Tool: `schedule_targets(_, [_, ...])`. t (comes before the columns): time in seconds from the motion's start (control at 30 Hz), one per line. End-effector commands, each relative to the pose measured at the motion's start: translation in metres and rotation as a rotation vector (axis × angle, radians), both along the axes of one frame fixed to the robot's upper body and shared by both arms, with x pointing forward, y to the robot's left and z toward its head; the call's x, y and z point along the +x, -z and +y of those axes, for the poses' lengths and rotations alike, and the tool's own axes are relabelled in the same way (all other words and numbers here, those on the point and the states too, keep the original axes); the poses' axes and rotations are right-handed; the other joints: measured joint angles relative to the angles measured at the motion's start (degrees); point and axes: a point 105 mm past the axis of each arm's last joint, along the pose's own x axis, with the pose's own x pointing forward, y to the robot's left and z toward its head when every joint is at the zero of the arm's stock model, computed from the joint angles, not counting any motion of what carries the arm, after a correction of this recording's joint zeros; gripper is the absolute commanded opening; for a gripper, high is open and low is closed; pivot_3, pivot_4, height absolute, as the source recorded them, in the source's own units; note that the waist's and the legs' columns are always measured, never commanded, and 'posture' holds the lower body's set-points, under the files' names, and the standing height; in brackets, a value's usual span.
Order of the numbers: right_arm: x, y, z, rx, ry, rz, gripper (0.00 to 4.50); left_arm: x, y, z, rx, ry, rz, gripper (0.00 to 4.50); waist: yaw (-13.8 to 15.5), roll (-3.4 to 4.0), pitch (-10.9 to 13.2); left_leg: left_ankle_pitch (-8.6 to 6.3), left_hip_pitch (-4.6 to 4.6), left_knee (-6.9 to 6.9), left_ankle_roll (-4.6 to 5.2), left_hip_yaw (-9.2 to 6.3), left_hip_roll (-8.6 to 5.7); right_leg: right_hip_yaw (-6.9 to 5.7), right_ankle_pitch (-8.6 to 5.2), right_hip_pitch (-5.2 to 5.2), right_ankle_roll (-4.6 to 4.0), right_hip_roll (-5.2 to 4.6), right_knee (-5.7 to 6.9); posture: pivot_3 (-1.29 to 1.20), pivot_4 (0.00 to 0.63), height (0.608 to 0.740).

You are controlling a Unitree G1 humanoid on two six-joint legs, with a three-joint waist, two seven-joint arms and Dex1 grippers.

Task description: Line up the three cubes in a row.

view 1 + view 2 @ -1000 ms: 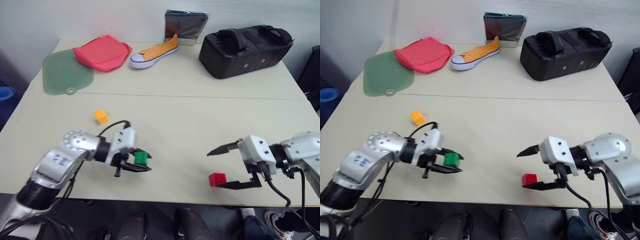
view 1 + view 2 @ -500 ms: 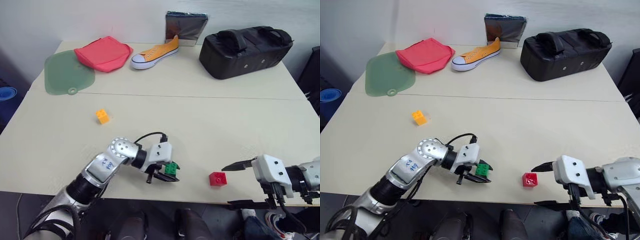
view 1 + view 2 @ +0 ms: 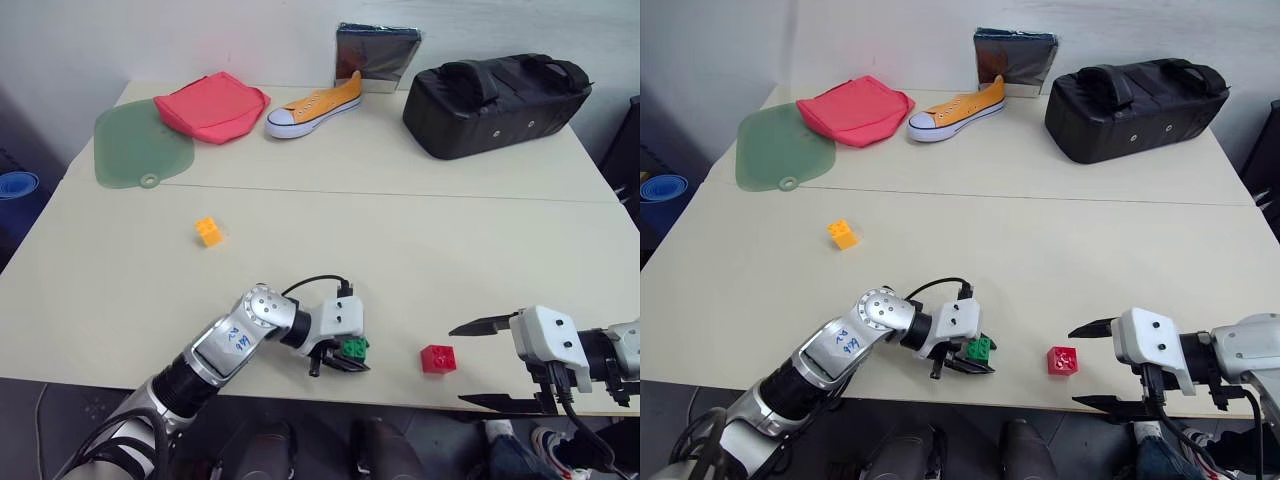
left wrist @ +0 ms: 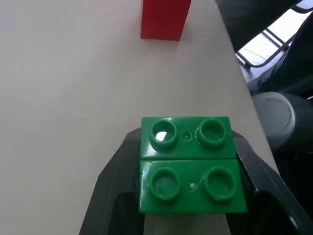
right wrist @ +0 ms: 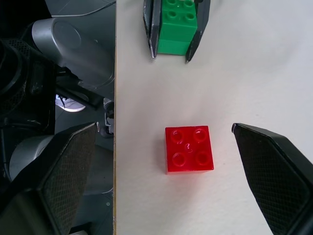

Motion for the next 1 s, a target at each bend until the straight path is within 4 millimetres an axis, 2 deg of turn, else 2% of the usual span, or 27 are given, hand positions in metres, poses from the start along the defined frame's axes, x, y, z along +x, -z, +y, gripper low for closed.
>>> schedule_targets(0.03, [-0.002, -0.006, 0.000, -0.022, -0.032, -0.023, 4.50, -0.007, -0.005, -0.006, -0.017, 0.037, -0.038, 1.54, 0.0, 0.00, 0.0, 0.00, 0.00, 0.01, -0.01, 0.00, 0.00, 0.00, 0.00, 0.00, 0.00, 0.00, 0.01, 0.00, 0.150, 0.740])
schedule_targets(0.5, [0.002, -0.006, 0.004, -0.005, -0.035, -0.030, 4.50, 0.000, 0.000, -0.006, -0.001, 0.023, -0.066, 1.54, 0.0, 0.00, 0.0, 0.01, 0.01, 0.03, -0.01, 0.00, 0.00, -0.01, 0.00, 0.01, 0.00, 0.00, 0.03, 0.00, 0.150, 0.740])
schedule_targets(0.53, [0.003, -0.007, 0.005, -0.003, -0.035, -0.031, 4.50, 0.001, 0.000, -0.005, -0.002, 0.018, -0.070, 2.25, 0.0, 0.00, 0.0, 0.01, 0.01, 0.03, -0.01, 0.00, 0.00, 0.00, 0.00, 0.01, 0.00, 0.01, 0.03, 0.00, 0.150, 0.740])
schedule_targets(0.57, [0.004, -0.007, 0.005, -0.002, -0.035, -0.032, 4.50, 0.002, 0.001, -0.004, -0.002, 0.016, -0.073, 2.41, 0.0, 0.00, 0.0, 0.01, 0.01, 0.03, -0.01, 0.00, 0.00, -0.01, 0.00, 0.01, 0.00, 0.01, 0.03, 0.00, 0.150, 0.740])
schedule_targets(0.8, [0.006, -0.009, 0.006, 0.003, -0.041, -0.035, 4.50, -0.001, -0.002, 0.014, -0.008, 0.023, -0.054, 4.44, -0.1, 0.00, 0.0, 0.02, 0.03, 0.03, -0.02, 0.00, 0.00, 0.00, 0.00, 0.01, 0.00, 0.01, 0.04, 0.00, 0.150, 0.740])
schedule_targets(1.0, [0.013, -0.011, 0.006, 0.001, -0.053, -0.047, 4.50, 0.002, -0.016, 0.039, -0.027, -0.034, -0.046, 4.48, -0.4, 0.01, 0.0, 0.03, 0.06, 0.01, -0.04, -0.01, 0.02, 0.00, -0.01, 0.01, -0.01, 0.00, 0.08, 0.00, 0.150, 0.740])
